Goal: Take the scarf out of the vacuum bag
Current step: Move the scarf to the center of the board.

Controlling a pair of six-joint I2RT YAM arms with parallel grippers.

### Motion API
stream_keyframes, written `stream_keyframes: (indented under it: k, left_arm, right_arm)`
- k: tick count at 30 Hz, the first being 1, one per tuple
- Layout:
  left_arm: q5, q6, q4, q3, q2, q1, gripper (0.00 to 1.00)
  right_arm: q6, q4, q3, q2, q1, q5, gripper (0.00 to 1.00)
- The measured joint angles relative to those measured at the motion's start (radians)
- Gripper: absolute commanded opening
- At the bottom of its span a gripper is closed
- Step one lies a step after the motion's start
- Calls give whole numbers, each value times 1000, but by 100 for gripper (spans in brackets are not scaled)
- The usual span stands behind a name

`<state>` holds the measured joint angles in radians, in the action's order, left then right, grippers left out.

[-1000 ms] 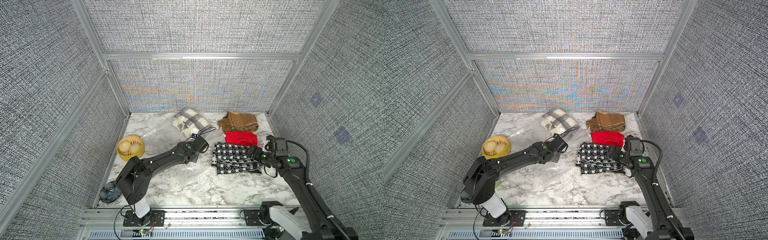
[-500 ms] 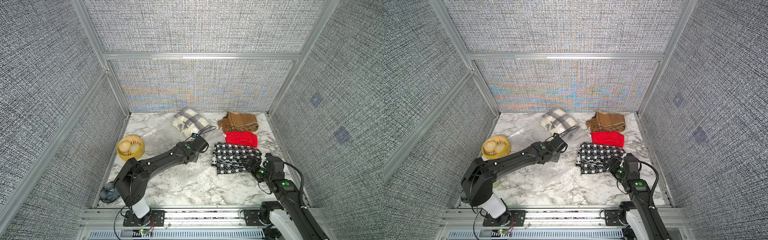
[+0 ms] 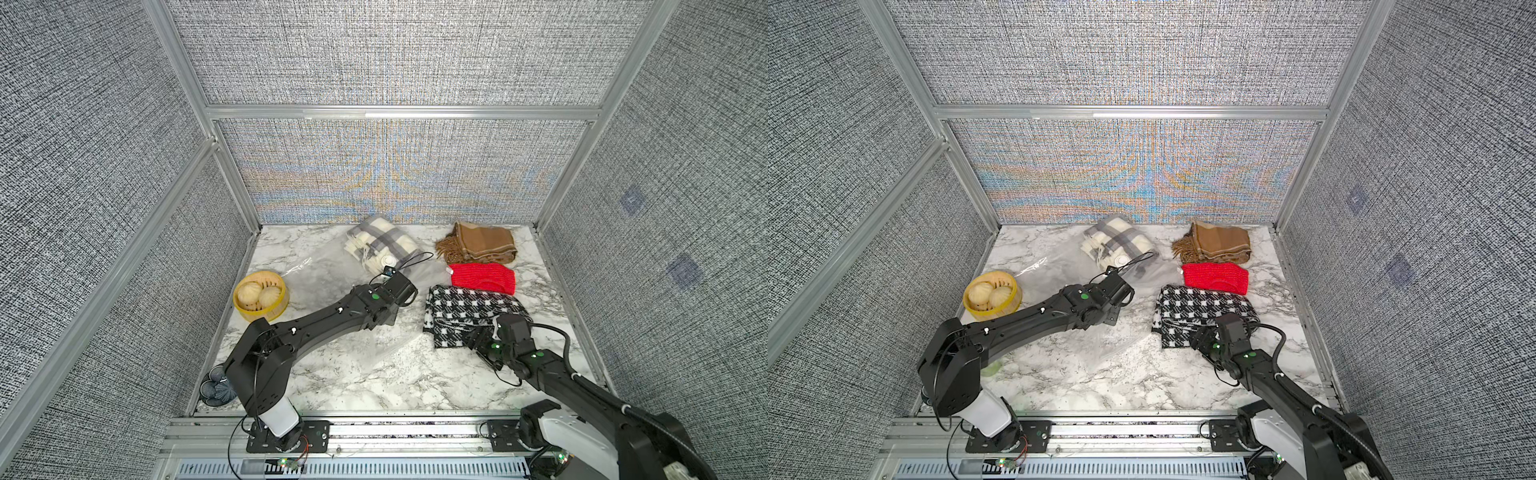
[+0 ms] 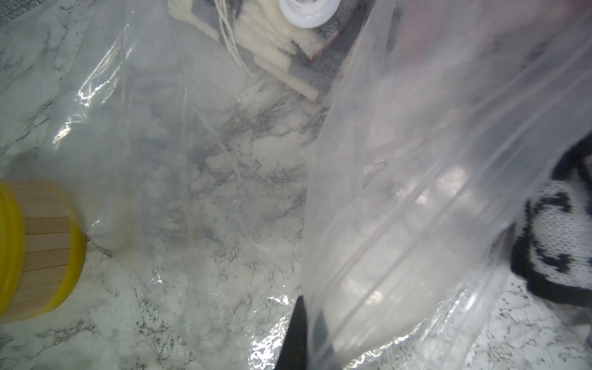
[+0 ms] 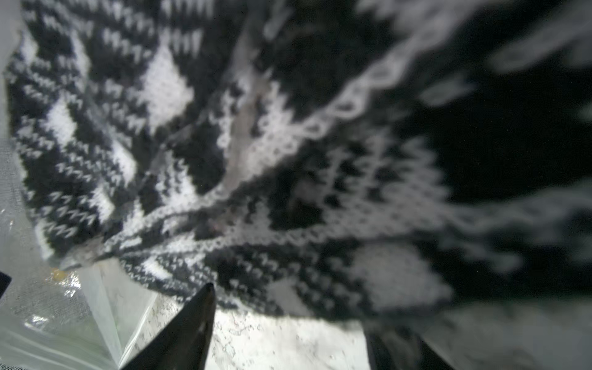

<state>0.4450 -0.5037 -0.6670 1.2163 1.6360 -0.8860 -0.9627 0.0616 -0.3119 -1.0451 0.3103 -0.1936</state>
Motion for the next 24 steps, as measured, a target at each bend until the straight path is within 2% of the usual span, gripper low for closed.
stream_keyframes:
  k: [3,8,10,16,24]
  left_arm:
    - [0,3,3,-6,-6,-2,0]
    - [0,3,7,-7,-7,-2,0]
    - [0,3,7,-7,-7,-2,0]
    - [0,3,6,-7,-2,-2,0]
    - [1,2,6,-7,-8,-2,0]
  right_arm:
    - [-27,-87,-15,-86,5,6,49]
    - [-29,-141,-40,-156,5,26,12]
    - [-27,-144,-35,-145,5,39,4]
    - [23,-83,-13,-53,-12,93,0]
    - [43,9,37,72,-176,79,0]
